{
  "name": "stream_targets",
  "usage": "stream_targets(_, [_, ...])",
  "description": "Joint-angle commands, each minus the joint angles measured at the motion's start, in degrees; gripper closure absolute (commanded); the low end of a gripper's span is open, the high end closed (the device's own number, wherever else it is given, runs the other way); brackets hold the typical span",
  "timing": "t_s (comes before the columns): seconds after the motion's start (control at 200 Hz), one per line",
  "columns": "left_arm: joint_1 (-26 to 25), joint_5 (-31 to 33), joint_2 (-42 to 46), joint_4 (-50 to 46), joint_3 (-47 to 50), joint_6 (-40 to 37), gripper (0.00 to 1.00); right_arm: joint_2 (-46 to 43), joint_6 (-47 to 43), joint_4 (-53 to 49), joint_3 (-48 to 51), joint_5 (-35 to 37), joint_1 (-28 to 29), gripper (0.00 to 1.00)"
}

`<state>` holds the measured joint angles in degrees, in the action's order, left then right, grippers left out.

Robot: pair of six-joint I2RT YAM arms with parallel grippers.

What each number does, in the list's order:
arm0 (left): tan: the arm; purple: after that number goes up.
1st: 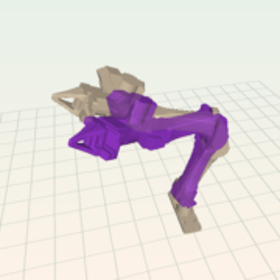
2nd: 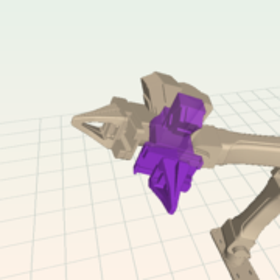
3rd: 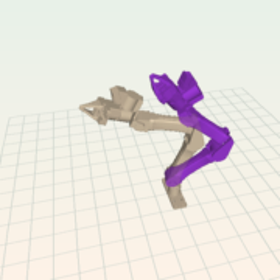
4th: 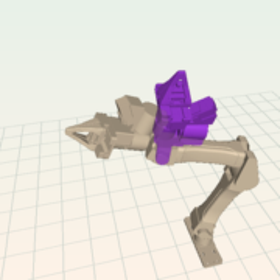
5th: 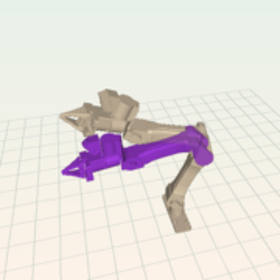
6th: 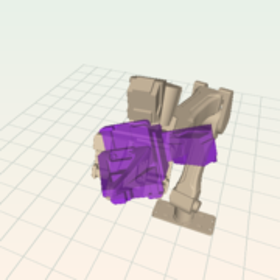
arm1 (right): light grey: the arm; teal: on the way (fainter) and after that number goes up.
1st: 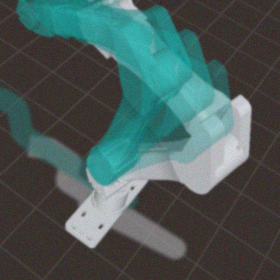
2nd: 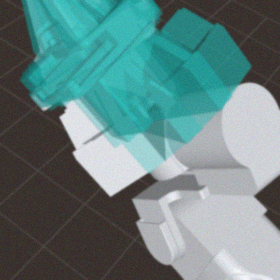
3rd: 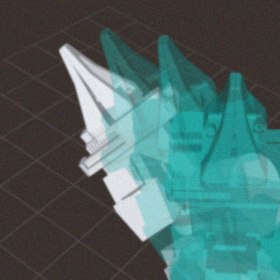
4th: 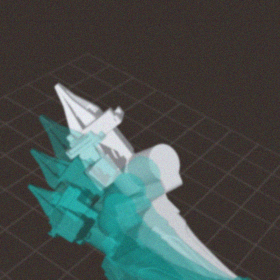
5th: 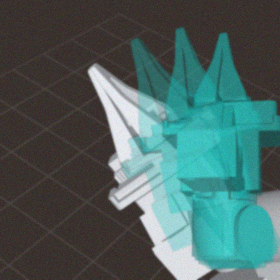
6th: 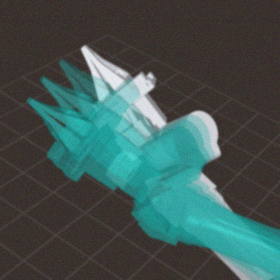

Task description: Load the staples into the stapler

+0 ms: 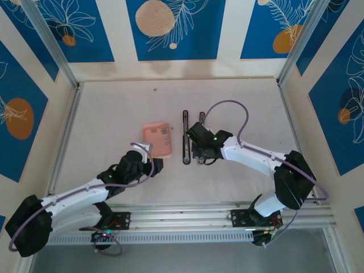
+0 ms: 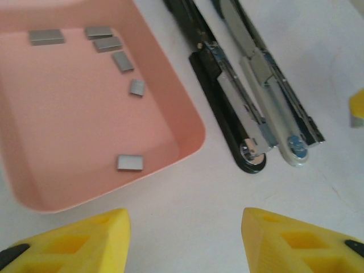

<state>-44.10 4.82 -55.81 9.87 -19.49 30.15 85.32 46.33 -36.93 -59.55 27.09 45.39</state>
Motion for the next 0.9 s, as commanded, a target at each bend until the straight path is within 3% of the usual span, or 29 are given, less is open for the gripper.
stream_targets(0.0, [0.6, -4.49, -1.5, 8.92, 0.79, -1.83, 0.45, 1.24, -3.82, 2.24, 0.71, 1.67, -0.76, 0.83])
stream_targets(0.895, [0.64, -8.29, -6.86, 9.31, -3.18, -4.49, 0.45, 5.11, -3.17, 5.81, 3.91, 0.45, -2.15, 0.83])
